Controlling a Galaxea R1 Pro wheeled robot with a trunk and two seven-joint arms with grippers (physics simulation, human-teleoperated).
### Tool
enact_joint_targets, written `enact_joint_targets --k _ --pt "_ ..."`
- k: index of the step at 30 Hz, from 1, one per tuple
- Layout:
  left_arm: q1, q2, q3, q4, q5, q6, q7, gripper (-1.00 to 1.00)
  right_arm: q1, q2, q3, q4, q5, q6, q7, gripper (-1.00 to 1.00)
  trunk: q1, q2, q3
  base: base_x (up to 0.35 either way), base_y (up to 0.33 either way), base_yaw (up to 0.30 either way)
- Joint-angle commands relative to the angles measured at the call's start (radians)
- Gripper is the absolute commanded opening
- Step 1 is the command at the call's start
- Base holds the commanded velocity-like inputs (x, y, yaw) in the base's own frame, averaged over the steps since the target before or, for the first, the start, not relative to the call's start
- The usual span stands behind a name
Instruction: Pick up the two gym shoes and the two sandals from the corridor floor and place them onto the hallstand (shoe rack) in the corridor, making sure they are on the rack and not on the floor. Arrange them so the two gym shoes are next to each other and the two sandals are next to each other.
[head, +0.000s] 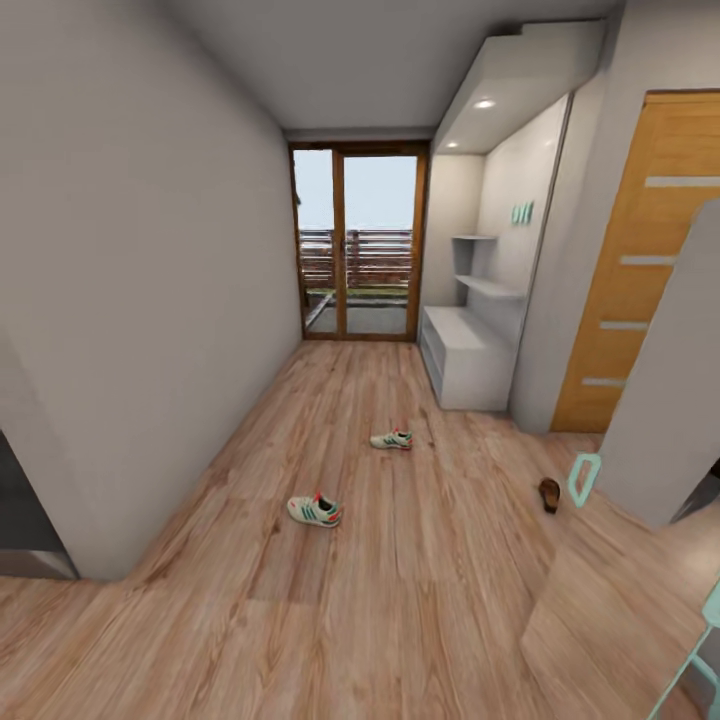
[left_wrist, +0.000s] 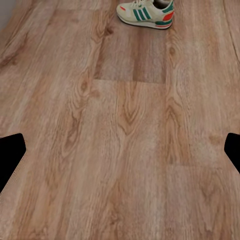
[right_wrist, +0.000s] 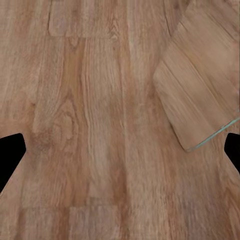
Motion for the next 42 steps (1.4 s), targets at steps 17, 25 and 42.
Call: enact_joint_targets --k 17,25,42 --pt "-0.001 -0.001 0.002 0.001 0.001 -0.004 -0.001 1.00 0.000 0.000 0.001 0.005 -0.009 -0.004 0.000 1.00 0.001 0.000 -0.001 0.340 -0.120 0.128" --pt "-0.001 -0.001 0.002 0.001 0.001 -0.003 -0.001 1.00 0.000 -0.001 0.002 0.008 -0.006 -0.004 -0.001 1.00 0.001 0.000 -0.001 0.340 -0.135 0.006" --pt "-0.001 -0.001 0.002 0.001 0.001 -0.003 -0.001 1.00 0.000 -0.001 0.002 0.008 -0.007 -0.004 -0.002 1.00 0.001 0.000 -0.001 0.340 -0.135 0.000"
